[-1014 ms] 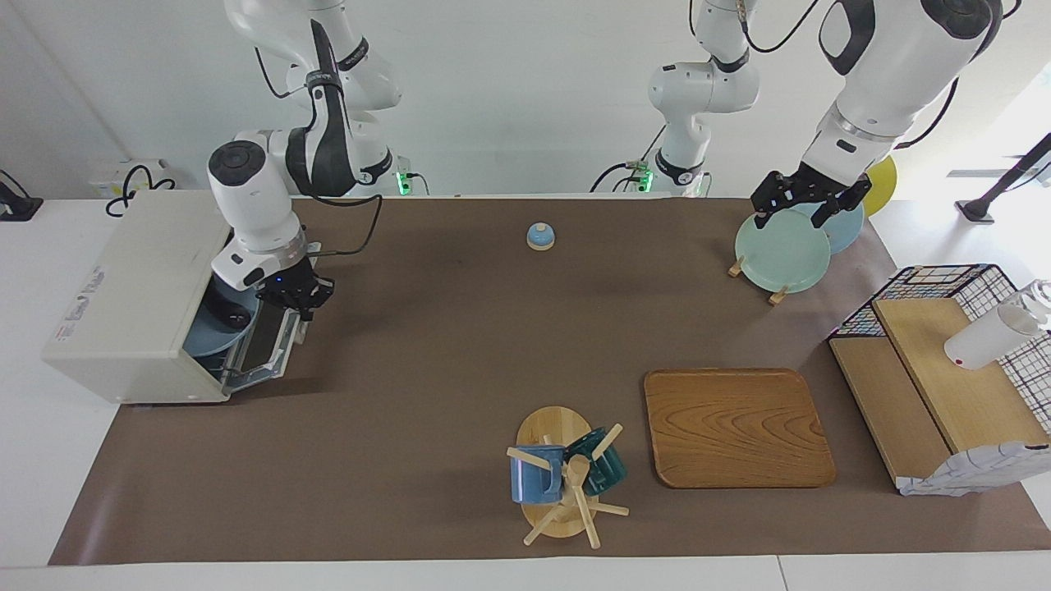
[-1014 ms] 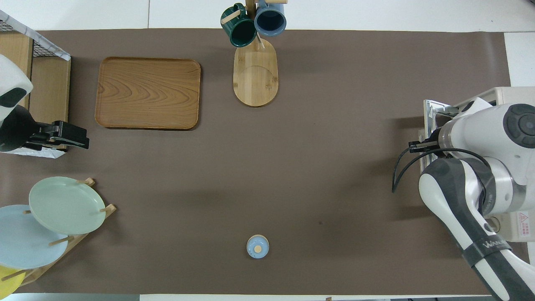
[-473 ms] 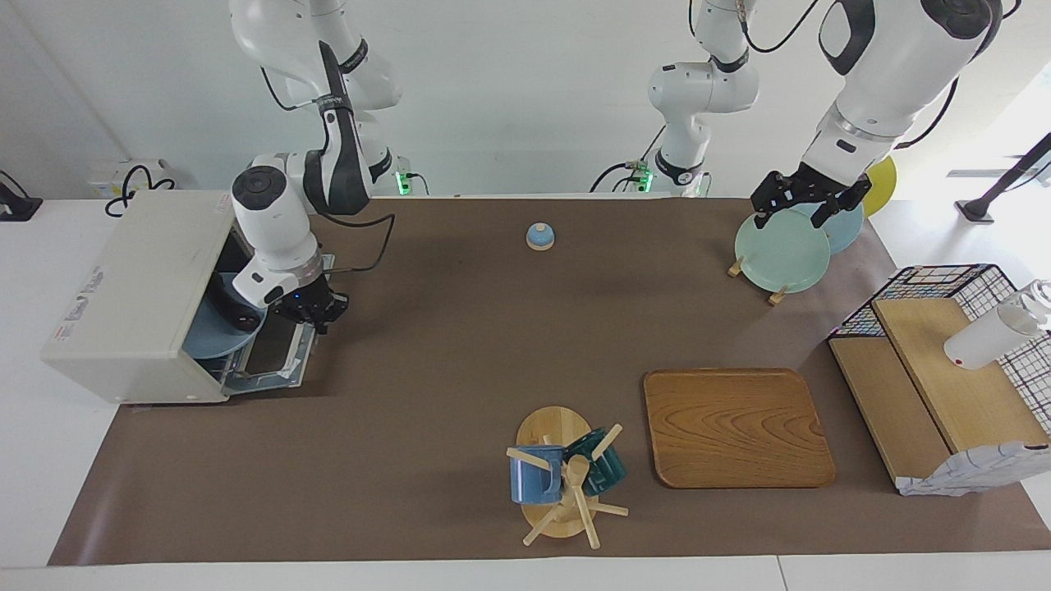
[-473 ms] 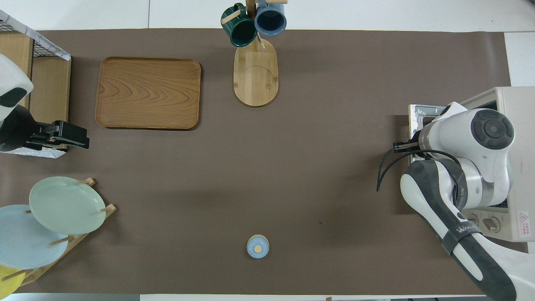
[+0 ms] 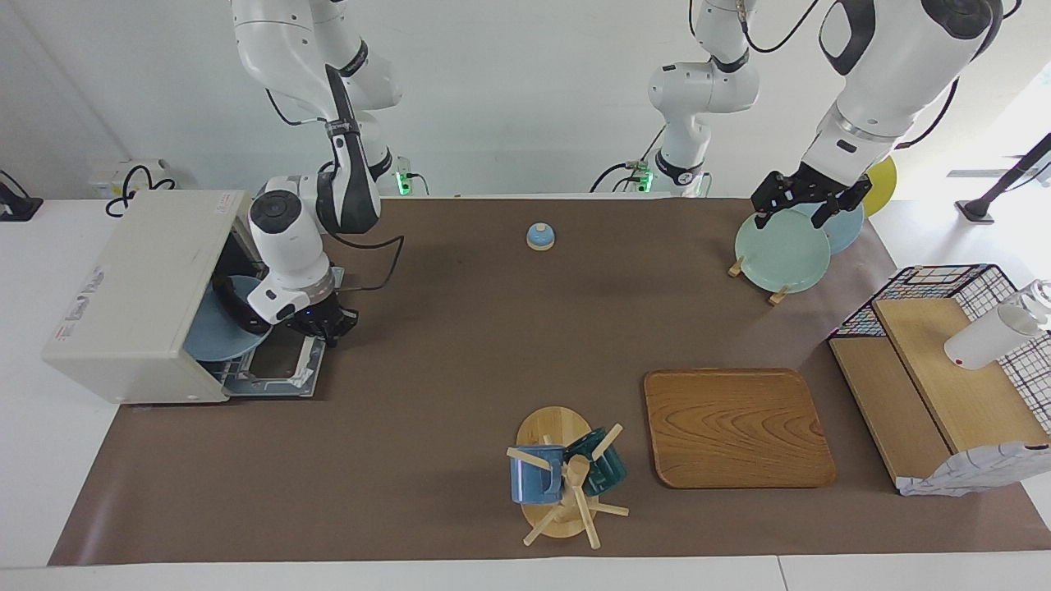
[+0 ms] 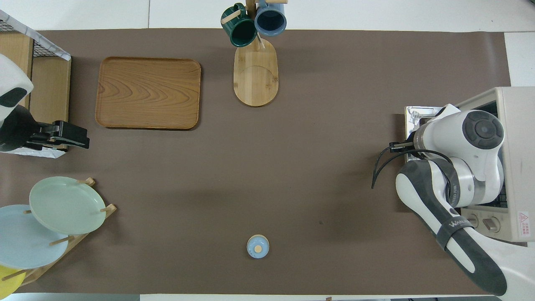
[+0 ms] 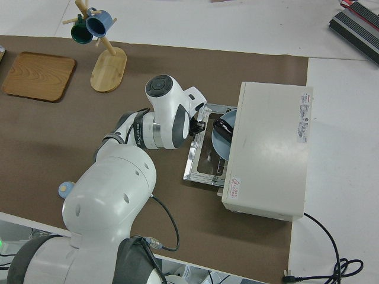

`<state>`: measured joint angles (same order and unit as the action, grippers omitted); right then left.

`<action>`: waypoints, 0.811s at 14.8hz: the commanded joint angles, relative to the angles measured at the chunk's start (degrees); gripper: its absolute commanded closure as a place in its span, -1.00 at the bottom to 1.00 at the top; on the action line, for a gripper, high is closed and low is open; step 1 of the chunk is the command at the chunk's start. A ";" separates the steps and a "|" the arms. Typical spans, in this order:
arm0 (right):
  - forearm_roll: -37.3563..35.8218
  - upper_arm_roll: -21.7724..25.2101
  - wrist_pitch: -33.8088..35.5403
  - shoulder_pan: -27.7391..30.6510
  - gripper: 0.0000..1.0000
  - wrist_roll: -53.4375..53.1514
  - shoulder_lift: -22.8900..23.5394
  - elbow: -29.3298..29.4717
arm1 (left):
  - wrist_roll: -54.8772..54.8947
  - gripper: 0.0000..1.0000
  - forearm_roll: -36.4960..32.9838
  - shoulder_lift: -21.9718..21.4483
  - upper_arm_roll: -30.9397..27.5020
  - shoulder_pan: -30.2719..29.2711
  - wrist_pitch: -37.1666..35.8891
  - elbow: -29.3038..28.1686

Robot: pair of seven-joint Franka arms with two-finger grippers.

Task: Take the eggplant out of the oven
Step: 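Grasp the light blue plate inside the oven with the right gripper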

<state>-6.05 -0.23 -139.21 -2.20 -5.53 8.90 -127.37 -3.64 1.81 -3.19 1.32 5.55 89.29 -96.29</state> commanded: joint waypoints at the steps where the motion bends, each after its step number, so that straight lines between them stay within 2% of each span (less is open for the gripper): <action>1: -1.34 0.75 -0.62 -0.71 1.00 -1.85 0.06 0.46 | 0.30 -1.00 0.12 -0.58 -0.35 -0.18 0.44 -0.13; 3: -1.34 0.67 -0.53 -0.88 1.00 -1.85 0.06 0.63 | 0.30 -1.00 0.12 -0.50 -0.36 -0.18 0.71 -0.21; 5: 0.59 -0.03 1.39 -2.89 1.00 -2.47 0.15 3.25 | 0.30 -1.00 0.12 -0.59 -0.36 -0.18 0.71 -0.21; 9: 0.95 0.14 16.40 -2.64 1.00 -1.68 -2.57 10.82 | 0.56 -1.00 0.12 -0.50 -0.36 -0.18 1.32 -0.21; 11: 0.86 0.31 18.53 -2.55 1.00 -2.12 -2.93 11.09 | 0.56 -1.00 0.12 -0.50 -0.36 -0.18 1.32 -0.21; 12: 0.69 0.66 19.67 -2.38 0.88 -1.94 -3.19 11.26 | 0.56 -1.00 0.12 -0.50 -0.36 -0.18 1.24 -0.21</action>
<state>-5.71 0.30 -121.22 -5.35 -7.43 6.10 -116.15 -3.64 1.81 -3.20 1.13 5.54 90.01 -96.29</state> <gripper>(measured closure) 0.987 0.000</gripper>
